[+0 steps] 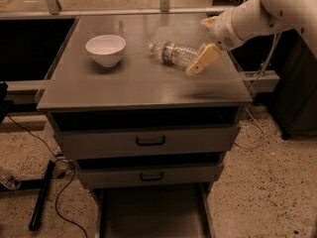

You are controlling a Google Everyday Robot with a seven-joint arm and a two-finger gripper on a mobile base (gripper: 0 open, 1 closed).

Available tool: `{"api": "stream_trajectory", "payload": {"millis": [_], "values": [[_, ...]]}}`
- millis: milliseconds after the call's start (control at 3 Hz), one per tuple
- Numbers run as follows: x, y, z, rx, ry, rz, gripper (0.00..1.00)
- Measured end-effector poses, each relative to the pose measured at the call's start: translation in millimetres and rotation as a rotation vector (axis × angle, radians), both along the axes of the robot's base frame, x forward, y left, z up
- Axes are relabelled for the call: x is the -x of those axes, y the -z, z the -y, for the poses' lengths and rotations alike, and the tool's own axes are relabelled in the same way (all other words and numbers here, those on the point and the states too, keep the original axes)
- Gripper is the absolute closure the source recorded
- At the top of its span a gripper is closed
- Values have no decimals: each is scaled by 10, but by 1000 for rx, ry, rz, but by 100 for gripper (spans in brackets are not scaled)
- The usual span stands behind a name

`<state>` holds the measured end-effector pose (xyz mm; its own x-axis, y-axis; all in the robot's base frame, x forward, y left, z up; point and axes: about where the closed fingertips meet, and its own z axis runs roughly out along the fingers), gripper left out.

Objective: Place water bottle into bottom drawer

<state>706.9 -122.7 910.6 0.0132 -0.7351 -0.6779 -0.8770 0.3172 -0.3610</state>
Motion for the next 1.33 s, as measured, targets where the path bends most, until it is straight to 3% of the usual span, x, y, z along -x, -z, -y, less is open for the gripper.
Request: {"api": "stream_trajectory", "payload": {"millis": [333, 667, 1333], "values": [[-75, 129, -27, 18, 61, 6, 0], [-169, 283, -67, 34, 76, -29, 0], [-295, 435, -95, -4, 39, -109, 0]]}}
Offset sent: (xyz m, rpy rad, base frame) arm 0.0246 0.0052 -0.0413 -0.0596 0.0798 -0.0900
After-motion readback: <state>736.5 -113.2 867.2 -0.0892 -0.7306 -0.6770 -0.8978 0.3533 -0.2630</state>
